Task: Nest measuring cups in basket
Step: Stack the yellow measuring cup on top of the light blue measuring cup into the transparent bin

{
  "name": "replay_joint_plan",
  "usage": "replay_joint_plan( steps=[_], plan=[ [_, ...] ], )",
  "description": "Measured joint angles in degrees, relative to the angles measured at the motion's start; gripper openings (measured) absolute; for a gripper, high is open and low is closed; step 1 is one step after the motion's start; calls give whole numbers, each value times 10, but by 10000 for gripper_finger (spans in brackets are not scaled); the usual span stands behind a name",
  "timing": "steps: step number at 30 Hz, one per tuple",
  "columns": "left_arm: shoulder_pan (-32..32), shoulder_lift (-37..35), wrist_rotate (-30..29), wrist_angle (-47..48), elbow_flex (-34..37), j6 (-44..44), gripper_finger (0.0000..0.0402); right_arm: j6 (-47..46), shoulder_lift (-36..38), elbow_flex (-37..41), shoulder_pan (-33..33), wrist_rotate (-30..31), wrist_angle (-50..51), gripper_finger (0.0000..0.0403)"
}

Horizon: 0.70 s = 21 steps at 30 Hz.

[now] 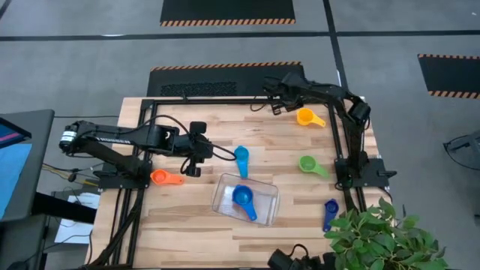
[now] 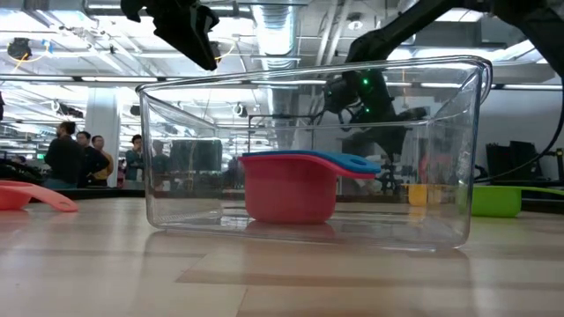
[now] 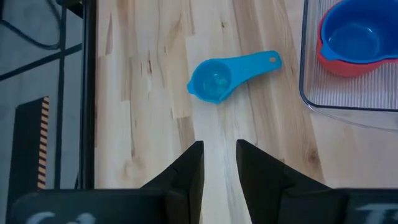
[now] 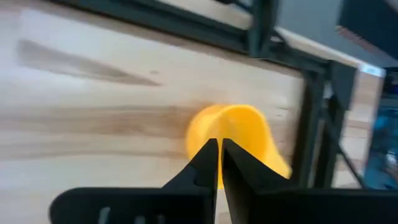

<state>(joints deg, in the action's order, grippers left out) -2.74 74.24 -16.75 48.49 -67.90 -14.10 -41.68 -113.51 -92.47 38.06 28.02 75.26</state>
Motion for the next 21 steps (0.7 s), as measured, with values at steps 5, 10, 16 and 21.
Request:
replay_joint_plan(
  steps=[5,10,16,21],
  plan=[
    [0,0,0,0,0,-2,84,71,14,0,13,-42,-5,62],
    [0,0,0,-1,0,-6,84,123,15,0,21,-44,-4,76],
    [0,0,0,-16,0,-18,84,140,15,0,27,-49,-4,104],
    [0,0,0,-17,0,-5,84,157,15,26,59,-75,-16,137]
  ],
)
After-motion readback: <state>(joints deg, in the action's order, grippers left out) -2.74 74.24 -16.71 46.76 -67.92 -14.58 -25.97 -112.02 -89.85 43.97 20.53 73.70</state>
